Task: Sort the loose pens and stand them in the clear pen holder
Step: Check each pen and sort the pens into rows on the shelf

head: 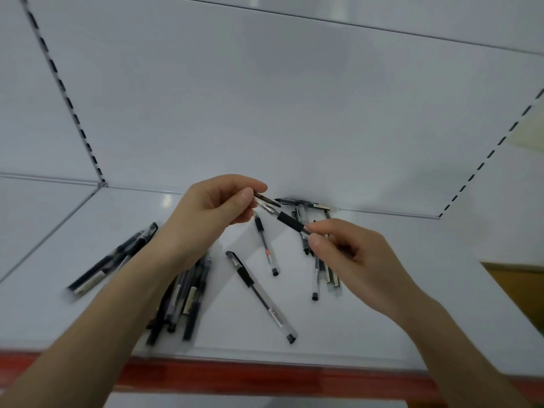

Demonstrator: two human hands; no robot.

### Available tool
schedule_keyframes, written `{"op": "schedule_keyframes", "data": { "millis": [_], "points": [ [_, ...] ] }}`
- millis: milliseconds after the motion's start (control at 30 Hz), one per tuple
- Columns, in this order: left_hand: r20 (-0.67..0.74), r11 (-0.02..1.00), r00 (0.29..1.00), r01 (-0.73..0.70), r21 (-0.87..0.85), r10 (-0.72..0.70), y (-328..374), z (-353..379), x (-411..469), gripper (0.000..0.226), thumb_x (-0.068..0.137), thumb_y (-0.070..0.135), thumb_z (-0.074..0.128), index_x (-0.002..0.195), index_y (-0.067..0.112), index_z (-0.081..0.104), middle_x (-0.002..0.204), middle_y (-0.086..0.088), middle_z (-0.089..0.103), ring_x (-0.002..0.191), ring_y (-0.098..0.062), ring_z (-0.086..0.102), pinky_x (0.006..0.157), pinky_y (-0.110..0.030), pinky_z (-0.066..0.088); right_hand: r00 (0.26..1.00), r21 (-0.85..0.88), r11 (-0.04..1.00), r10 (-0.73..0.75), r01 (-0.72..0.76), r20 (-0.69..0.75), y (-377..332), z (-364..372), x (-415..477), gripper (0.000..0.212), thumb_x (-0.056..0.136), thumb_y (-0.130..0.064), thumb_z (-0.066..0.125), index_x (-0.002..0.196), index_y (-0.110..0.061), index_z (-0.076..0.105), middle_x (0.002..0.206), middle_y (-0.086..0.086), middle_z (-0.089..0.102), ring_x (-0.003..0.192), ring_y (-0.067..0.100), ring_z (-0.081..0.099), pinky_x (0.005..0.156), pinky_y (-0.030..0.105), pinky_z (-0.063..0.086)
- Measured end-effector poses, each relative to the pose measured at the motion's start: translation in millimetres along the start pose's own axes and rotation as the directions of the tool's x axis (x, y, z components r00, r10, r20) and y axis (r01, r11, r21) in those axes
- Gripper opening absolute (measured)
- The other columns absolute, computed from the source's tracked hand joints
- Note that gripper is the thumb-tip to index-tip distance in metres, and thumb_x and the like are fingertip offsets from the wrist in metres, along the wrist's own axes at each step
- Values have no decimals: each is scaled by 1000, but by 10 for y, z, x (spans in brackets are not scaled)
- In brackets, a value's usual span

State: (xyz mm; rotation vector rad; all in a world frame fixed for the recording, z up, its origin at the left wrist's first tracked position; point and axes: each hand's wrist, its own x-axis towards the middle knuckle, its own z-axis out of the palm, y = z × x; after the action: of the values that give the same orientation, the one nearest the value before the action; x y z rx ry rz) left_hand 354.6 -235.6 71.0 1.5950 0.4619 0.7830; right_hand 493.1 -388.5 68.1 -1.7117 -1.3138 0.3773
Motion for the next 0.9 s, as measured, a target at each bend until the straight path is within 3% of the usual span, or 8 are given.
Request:
{"op": "schedule_keyframes", "data": {
  "millis": [167, 233, 300, 533, 667, 800, 900],
  "points": [
    [-49, 997, 997, -66, 36, 67, 24, 103, -24, 17, 89, 2, 53, 91, 14, 65, 67, 7, 66, 62, 0, 61, 69, -13, 52, 997, 52, 998, 33, -36, 73, -41, 62, -58, 16, 90, -19, 53, 82, -29, 62, 50, -6, 43, 50, 7, 40, 49, 16, 35],
    [-102, 995, 990, -89, 50, 94, 8, 169, -47, 15, 88, 4, 55, 88, 14, 66, 71, 1, 67, 62, -1, 62, 66, -12, 51, 998, 72, 996, 43, -47, 45, -45, 131, -89, 14, 91, -20, 51, 84, -24, 62, 51, -6, 43, 50, 8, 40, 49, 18, 35],
    [-154, 994, 983, -97, 43, 102, -28, 229, -78, 15, 87, 5, 57, 86, 16, 67, 67, 7, 68, 61, 0, 62, 64, -10, 49, 999, 70, 997, 44, -43, -12, -40, 212, -120, 15, 91, -20, 50, 82, -25, 61, 53, -6, 43, 50, 7, 37, 49, 20, 33],
    [-194, 997, 978, -73, 17, 75, -89, 201, -108, 13, 87, 7, 59, 86, 18, 67, 62, 13, 67, 59, 1, 62, 63, -10, 49, 997, 54, 998, 19, -15, -80, -13, 431, -143, 17, 93, -25, 49, 78, -24, 57, 52, -12, 48, 47, 6, 40, 49, 13, 32],
    [-187, 999, 982, 10, 43, -2, -198, 110, -126, 14, 87, 6, 58, 84, 16, 67, 58, 10, 66, 56, -2, 61, 64, -15, 54, 998, 52, 997, 62, -63, 29, 56, 487, -105, 17, 93, -29, 48, 81, -25, 58, 51, -9, 52, 48, 4, 45, 51, 13, 35],
    [-181, 981, 980, 109, 159, -79, -346, -59, -120, 17, 88, 10, 59, 76, 18, 68, 57, 8, 66, 52, -2, 57, 57, -16, 51, 968, -3, 987, 160, -163, 192, 124, 453, -60, 33, 95, -31, 42, 84, -7, 61, 61, -6, 63, 51, 3, 54, 53, 12, 39],
    [-192, 902, 980, 130, 412, -53, -389, -207, -103, 19, 88, 15, 58, 73, 16, 69, 55, 11, 65, 49, -1, 54, 49, -8, 43, 962, -74, 978, 206, -196, 180, 206, 415, -34, 27, 94, -32, 44, 81, -16, 61, 70, -6, 65, 57, 1, 59, 56, 13, 45]
  ]
}}
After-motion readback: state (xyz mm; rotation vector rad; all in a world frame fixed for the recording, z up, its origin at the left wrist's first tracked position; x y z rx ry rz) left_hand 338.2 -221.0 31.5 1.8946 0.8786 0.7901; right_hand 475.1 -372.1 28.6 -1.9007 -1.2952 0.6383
